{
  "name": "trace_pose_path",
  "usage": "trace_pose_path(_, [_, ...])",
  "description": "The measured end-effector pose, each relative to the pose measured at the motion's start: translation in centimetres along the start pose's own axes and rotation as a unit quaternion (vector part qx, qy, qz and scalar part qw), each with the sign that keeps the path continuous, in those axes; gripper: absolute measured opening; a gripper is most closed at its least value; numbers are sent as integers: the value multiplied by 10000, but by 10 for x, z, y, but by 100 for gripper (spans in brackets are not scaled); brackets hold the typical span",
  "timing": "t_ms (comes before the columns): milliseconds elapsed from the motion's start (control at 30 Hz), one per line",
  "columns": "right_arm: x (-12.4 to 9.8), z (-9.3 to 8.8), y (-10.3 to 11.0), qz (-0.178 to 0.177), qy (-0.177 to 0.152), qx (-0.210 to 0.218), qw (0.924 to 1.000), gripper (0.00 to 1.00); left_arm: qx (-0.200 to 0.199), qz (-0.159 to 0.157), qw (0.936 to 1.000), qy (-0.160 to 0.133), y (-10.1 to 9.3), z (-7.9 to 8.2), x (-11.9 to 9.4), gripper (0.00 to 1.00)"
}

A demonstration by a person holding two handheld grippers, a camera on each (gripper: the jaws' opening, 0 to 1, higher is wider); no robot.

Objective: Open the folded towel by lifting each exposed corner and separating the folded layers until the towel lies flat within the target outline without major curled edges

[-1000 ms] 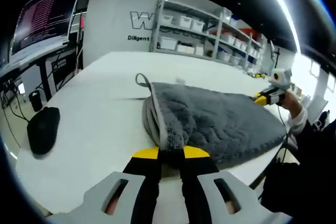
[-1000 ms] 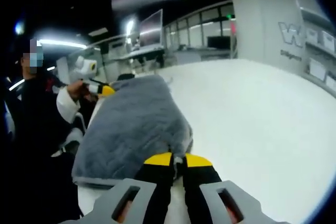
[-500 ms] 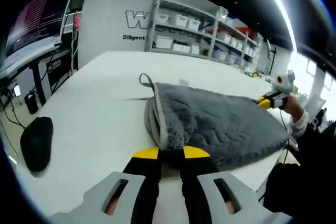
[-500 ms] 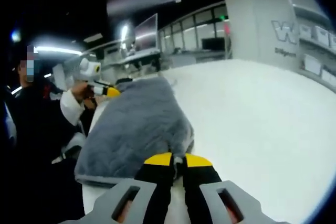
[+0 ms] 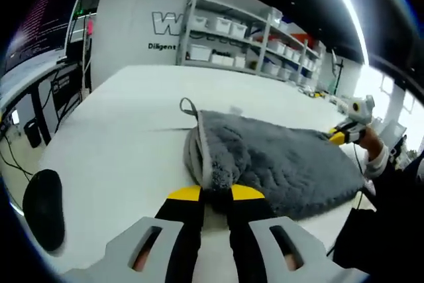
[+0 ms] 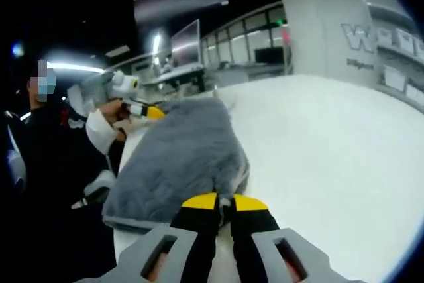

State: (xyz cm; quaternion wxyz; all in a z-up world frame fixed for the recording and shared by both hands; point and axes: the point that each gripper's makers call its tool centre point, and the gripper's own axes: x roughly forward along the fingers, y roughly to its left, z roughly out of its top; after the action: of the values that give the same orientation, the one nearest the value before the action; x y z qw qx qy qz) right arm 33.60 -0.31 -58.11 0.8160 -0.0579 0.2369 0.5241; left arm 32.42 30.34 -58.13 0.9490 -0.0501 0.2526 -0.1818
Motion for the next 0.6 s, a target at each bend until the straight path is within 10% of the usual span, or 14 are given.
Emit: trace_pose_path(600, [-6,8,25,113,-216,-17,9997,2,346,83,9990,265,16,22,30,13])
